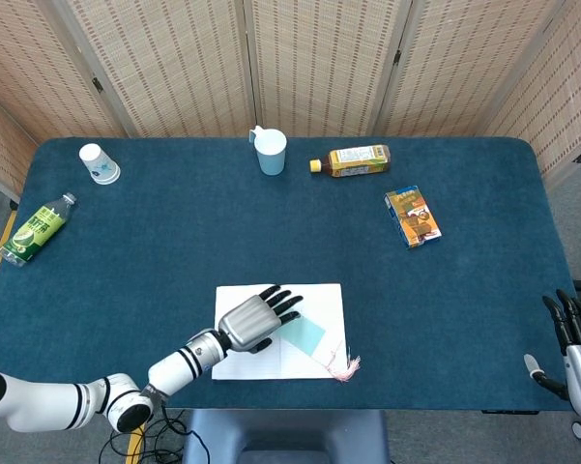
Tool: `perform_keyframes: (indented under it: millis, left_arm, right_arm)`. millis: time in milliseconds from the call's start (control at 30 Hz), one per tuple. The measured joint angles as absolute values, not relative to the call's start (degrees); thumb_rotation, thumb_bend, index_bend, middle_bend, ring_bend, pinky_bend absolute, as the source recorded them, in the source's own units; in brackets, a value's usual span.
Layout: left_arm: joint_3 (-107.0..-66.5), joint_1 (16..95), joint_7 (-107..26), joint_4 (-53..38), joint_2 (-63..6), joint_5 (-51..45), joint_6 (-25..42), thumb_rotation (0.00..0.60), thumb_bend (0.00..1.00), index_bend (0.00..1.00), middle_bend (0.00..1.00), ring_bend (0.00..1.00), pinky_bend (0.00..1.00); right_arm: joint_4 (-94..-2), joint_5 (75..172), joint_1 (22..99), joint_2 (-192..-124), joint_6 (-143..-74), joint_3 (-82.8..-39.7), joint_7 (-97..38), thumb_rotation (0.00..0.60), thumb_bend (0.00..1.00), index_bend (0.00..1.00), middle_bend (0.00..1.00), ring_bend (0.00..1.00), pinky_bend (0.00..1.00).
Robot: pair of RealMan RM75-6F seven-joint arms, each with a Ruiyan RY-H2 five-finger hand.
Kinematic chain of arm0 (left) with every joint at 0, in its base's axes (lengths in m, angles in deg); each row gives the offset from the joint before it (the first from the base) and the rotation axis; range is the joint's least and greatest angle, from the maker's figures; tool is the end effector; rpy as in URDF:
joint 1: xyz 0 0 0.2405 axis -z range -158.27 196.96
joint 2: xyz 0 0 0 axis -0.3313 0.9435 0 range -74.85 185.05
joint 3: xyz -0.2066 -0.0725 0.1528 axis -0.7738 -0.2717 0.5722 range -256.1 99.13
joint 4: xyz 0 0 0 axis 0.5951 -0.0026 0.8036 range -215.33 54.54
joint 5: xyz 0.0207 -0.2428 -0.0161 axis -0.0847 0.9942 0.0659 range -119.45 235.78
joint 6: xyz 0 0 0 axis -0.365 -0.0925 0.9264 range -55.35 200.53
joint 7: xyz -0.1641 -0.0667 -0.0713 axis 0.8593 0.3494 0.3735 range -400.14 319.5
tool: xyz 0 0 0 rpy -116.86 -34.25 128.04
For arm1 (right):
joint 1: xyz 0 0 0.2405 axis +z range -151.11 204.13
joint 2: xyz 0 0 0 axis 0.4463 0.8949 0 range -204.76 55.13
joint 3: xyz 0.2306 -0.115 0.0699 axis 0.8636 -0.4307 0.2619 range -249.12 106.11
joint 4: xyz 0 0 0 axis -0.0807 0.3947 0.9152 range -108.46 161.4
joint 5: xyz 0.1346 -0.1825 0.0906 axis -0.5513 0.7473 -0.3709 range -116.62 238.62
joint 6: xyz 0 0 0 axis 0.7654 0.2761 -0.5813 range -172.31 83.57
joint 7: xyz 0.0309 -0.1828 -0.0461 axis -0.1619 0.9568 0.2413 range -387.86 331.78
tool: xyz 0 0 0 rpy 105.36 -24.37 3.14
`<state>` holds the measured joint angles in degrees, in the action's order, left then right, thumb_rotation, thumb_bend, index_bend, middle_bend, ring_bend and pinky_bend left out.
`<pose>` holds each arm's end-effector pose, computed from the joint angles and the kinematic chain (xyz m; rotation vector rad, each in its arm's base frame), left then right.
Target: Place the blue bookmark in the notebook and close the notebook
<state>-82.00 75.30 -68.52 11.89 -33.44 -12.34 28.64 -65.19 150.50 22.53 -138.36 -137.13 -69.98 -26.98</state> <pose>-0.0482 0.3361 -0.1265 -2.4343 -0.5625 -0.8499 -0.3496 -0.1731 0.1514 1.3044 -0.8581 0.8573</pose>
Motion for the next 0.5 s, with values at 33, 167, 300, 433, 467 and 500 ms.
perform_keyframes:
  millis: [33,167,300,433,467,500]
  left_arm:
    - [-82.0,75.3,-68.4,12.0,-33.7,-12.2,28.7,0.488,0.59,0.23,0.0,0.0,0.11]
    - [-82.6,75.9,-68.8,11.9,-34.9,-10.8,28.9,0.395,0.65,0.23,0.0,0.0,0.11]
    - [-83.4,76.9,-70.6,11.3,-36.5,-8.1,29.2,0.339,0.65,0.23,0.0,0.0,0.11]
    - [-84.0,78.2,-73.2,10.4,-38.5,-5.3,29.1,0.319,0.65,0.23,0.0,0.0,0.11]
    - [-84.1,78.5,-73.9,10.1,-38.9,-4.7,29.0,0.317,0.65,0.23,0.0,0.0,0.11]
    - [-84.2,78.8,-74.8,9.8,-39.5,-3.9,28.8,0.318,0.65,0.23,0.0,0.0,0.11]
  right_arm:
    - [-65.1,150.5,22.5,-138.4,-137.2,-70.0,-27.1,0.6,0.21,0.0,0.03,0.0,0.0]
    - [-64.9,150.5,22.3,-138.3,-137.4,-70.0,-27.4,0.6,0.21,0.0,0.03,0.0,0.0]
    - [-64.8,150.5,22.3,-138.2,-137.4,-70.0,-27.6,0.6,0.21,0.0,0.03,0.0,0.0]
    - [-64.7,150.5,22.1,-138.2,-137.5,-70.0,-27.7,0.6,0.21,0.0,0.03,0.0,0.0]
    - [-64.7,150.5,22.1,-138.2,-137.5,-70.1,-27.7,0.6,0.21,0.0,0.03,0.0,0.0]
    - [-64.7,150.5,22.1,-138.1,-137.5,-70.1,-27.7,0.6,0.21,0.0,0.03,0.0,0.0]
